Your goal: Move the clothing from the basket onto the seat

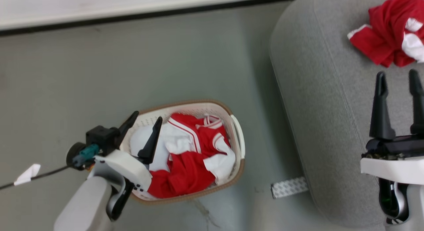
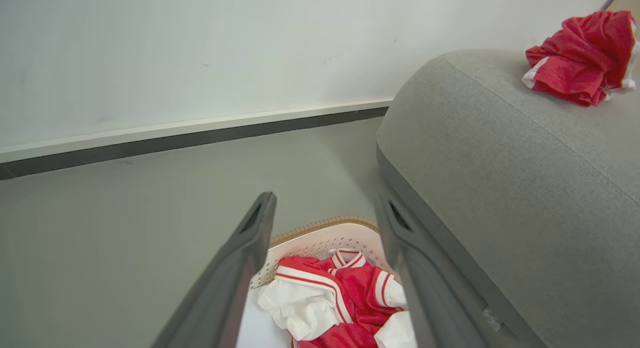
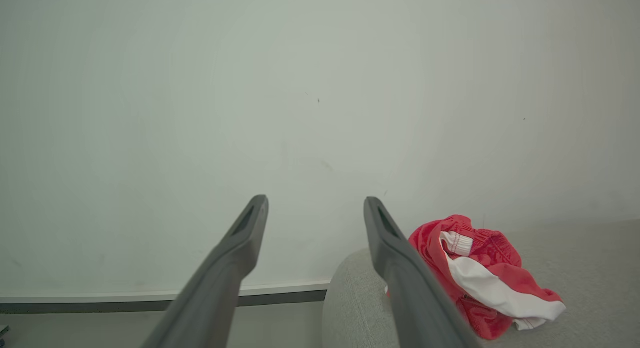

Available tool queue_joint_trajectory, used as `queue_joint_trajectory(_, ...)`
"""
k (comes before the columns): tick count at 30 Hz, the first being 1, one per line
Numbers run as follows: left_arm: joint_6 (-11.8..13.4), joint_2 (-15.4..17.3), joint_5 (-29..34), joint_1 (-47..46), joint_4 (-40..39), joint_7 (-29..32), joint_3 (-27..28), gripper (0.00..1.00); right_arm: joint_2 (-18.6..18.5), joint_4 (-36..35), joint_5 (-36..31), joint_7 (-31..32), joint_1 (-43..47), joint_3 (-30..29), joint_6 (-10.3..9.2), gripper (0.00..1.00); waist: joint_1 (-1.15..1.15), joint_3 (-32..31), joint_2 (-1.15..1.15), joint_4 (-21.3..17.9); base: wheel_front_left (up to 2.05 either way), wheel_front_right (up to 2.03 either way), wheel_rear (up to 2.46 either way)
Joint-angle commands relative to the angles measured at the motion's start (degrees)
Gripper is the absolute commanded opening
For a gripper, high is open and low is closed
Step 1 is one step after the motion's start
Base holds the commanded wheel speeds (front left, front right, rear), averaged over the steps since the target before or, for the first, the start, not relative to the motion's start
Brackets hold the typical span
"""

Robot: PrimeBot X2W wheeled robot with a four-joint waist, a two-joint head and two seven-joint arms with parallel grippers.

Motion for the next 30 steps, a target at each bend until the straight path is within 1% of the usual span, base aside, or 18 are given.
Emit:
queue_joint_trajectory(1,0.1,1.0,-0.2,-1.1,0.5,0.2,-0.5,1.0,0.2,-0.8,0.4,0.1,-0.9,-0.1,-0.13,1.0,-0.01,4.2,0.0,-2.4,0.0,0.0,0.0)
queue_joint_trajectory(6,0.1,2.8,-2.2,-5.3,3.4,1.7,-5.1,1.0,0.2,-4.8,2.0,0.1,-2.0,-1.1,-0.13,1.0,-0.01,9.4,0.0,-4.3,0.0,0.0,0.0)
queue_joint_trajectory(12,0.1,4.6,-3.0,-10.2,7.9,4.1,-9.9,1.0,0.2,-9.8,4.3,0.1,-2.1,-3.8,-0.13,1.0,-0.01,15.1,0.0,-6.5,0.0,0.0,0.0)
queue_joint_trajectory(16,0.1,5.4,-4.0,-13.3,11.4,6.3,-12.7,1.0,0.2,-12.2,7.2,0.1,-2.7,-5.3,-0.13,1.0,-0.01,18.5,0.0,-8.2,0.0,0.0,0.0)
queue_joint_trajectory(22,0.1,6.9,-6.1,-17.3,16.6,9.4,-16.8,1.0,0.2,-14.5,11.1,0.1,-3.2,-5.7,-0.13,1.0,-0.01,22.9,0.0,-10.7,0.0,0.0,0.0)
queue_joint_trajectory(25,0.1,8.3,-6.7,-19.5,18.8,10.2,-18.9,1.0,0.2,-15.4,13.1,0.1,-3.7,-6.0,-0.13,1.0,-0.01,24.8,0.0,-11.7,0.0,0.0,0.0)
queue_joint_trajectory(30,0.1,8.8,-8.3,-22.0,22.9,12.3,-22.0,1.0,0.2,-15.9,14.4,0.1,-4.0,-5.5,-0.13,1.0,-0.01,26.9,0.0,-12.9,0.0,0.0,0.0)
